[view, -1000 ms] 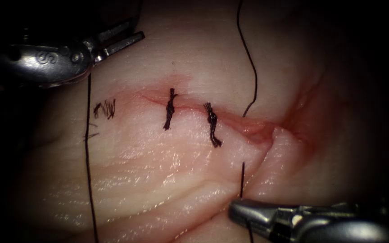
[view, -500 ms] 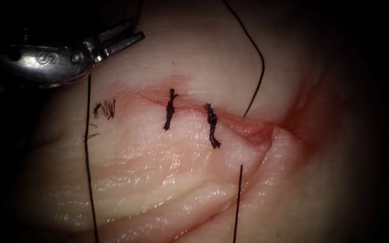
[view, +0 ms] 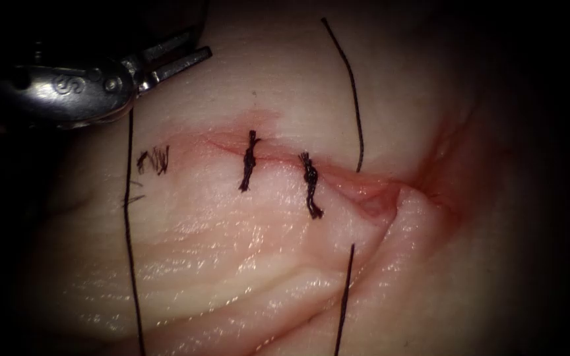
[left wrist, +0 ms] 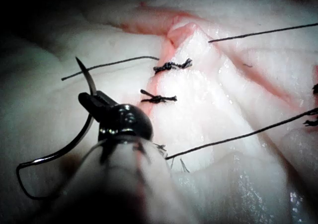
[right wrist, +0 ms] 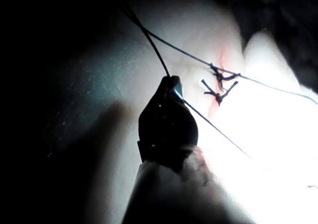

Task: Wound Closure

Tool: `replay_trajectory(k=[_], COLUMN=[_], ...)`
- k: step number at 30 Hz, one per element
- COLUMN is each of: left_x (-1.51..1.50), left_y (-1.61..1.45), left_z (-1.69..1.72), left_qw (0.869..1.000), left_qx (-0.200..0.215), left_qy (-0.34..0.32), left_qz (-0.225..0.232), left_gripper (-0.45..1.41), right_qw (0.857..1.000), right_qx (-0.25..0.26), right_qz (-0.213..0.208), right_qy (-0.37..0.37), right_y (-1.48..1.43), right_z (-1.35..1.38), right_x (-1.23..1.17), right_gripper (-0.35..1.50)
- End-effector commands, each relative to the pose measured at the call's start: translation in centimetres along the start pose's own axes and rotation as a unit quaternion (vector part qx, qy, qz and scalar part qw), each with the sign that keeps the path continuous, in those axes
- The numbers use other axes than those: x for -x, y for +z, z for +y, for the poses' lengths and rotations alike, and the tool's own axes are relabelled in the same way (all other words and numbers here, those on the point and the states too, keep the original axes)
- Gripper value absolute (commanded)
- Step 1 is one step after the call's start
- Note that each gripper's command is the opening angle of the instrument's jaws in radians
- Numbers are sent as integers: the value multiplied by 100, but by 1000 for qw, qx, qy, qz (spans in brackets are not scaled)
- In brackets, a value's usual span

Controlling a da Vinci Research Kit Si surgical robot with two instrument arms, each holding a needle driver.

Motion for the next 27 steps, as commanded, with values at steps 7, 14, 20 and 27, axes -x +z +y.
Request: replay_trajectory(k=[7, 14, 20, 27], left_x=[0, 0, 0, 0], left_y=[8, 8, 8, 8], left_z=[1, 1, 1, 1], left_qw=[1000, 1000, 1000, 1000], left_qx=[0, 0, 0, 0], left_qy=[0, 0, 0, 0], left_qz=[0, 0, 0, 2], left_gripper=[-45, -45, -45, -45], right_qw=[997, 989, 985, 983], right_qx=[72, 141, 163, 177], right_qz=[-11, -27, -36, -40], right_qy=[30, 30, 33, 36], right_y=[-24, -72, -90, -97], right_z=[37, 84, 100, 102], right_x=[15, 55, 90, 112], right_gripper=[121, 141, 145, 146])
